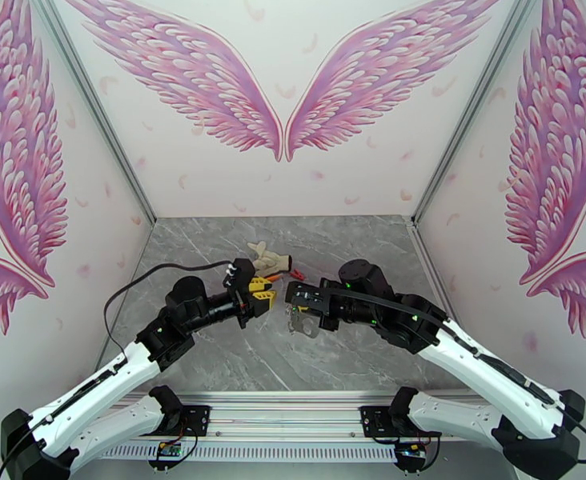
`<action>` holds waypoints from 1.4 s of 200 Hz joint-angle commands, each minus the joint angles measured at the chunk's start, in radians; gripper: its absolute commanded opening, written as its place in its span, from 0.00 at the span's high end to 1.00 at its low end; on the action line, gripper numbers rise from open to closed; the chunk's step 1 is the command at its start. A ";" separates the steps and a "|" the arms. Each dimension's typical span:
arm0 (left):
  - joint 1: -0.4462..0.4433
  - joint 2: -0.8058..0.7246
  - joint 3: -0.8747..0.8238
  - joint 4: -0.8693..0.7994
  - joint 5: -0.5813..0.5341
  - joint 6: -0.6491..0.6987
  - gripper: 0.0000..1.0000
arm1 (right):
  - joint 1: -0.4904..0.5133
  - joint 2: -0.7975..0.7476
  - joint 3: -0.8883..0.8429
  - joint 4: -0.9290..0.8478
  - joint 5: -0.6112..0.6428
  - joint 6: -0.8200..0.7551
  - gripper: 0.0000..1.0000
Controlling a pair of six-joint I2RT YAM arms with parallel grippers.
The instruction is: Remove the keys from the keyring
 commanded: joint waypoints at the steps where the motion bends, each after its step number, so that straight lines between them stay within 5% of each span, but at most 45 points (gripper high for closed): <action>1: -0.015 -0.014 -0.039 -0.008 0.119 0.173 0.62 | -0.033 -0.024 0.000 0.009 -0.131 0.032 1.00; 97: -0.110 0.094 0.052 -0.056 0.023 0.390 0.55 | -0.145 0.001 0.047 -0.028 -0.403 0.074 1.00; 178: -0.119 0.165 0.143 -0.141 0.121 0.484 0.52 | -0.170 0.003 0.060 -0.026 -0.484 0.088 1.00; 280: -0.120 0.171 0.116 -0.084 0.146 0.447 0.67 | -0.172 -0.001 0.070 -0.031 -0.488 0.105 1.00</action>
